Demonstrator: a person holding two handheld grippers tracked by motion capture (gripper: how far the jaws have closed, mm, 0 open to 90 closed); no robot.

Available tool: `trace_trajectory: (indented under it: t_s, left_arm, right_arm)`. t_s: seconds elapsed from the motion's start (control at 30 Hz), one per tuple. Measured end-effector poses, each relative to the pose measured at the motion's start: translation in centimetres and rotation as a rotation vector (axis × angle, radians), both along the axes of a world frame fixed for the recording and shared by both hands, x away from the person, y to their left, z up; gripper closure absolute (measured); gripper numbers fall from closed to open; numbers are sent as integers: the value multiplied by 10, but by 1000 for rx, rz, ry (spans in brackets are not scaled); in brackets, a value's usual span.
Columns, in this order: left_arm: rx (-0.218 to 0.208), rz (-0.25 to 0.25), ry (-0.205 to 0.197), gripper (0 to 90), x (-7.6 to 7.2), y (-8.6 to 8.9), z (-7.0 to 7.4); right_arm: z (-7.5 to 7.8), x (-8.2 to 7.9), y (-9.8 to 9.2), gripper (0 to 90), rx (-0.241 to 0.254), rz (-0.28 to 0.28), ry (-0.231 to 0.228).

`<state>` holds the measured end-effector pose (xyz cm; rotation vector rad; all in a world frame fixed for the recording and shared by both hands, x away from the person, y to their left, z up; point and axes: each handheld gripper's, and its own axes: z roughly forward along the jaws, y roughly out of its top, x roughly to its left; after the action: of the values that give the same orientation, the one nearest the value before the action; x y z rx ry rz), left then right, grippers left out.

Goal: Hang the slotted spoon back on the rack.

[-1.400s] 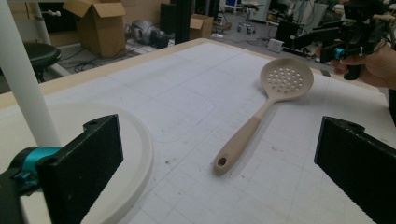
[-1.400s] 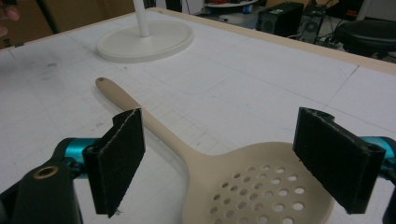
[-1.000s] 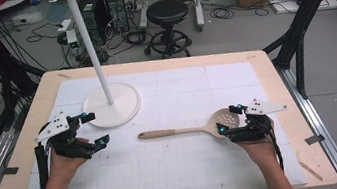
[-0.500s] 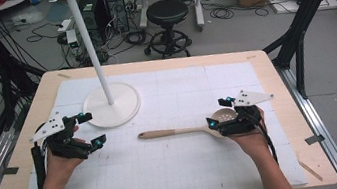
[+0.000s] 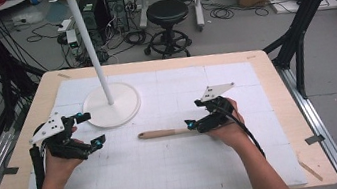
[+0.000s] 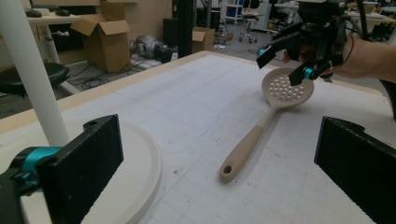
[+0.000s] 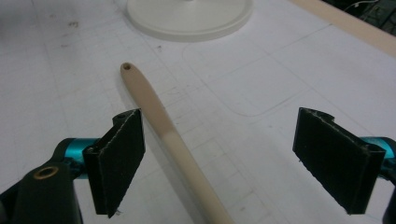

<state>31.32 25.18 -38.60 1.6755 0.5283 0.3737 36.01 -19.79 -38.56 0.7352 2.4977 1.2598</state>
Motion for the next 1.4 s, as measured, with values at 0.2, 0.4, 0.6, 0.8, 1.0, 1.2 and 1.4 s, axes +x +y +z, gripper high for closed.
trace_trajectory:
  t_s: [0.2,0.4,0.6,0.8,1.0,1.2,1.4]
  left_arm:
    - [8,-2,1,17,0,0,1]
    - [16,-5,3,17,0,-1,1]
    - [18,-1,7,17,1,-1,0]
    - [18,-4,4,17,1,-1,0]
    - [14,-1,4,17,1,-1,0]
    - [18,-5,4,17,1,-1,1]
    - [18,-4,6,17,1,-1,0]
  right_arm:
    - [-11,8,22,189,-76,52,60]
    - [-19,12,39,231,-155,86,87]
    - [-27,15,55,273,-244,117,131]
    - [-33,22,67,364,-334,136,161]
    - [-37,25,72,467,-386,141,220]
    - [-33,24,80,589,-442,173,223]
    - [-31,22,83,653,-472,192,216]
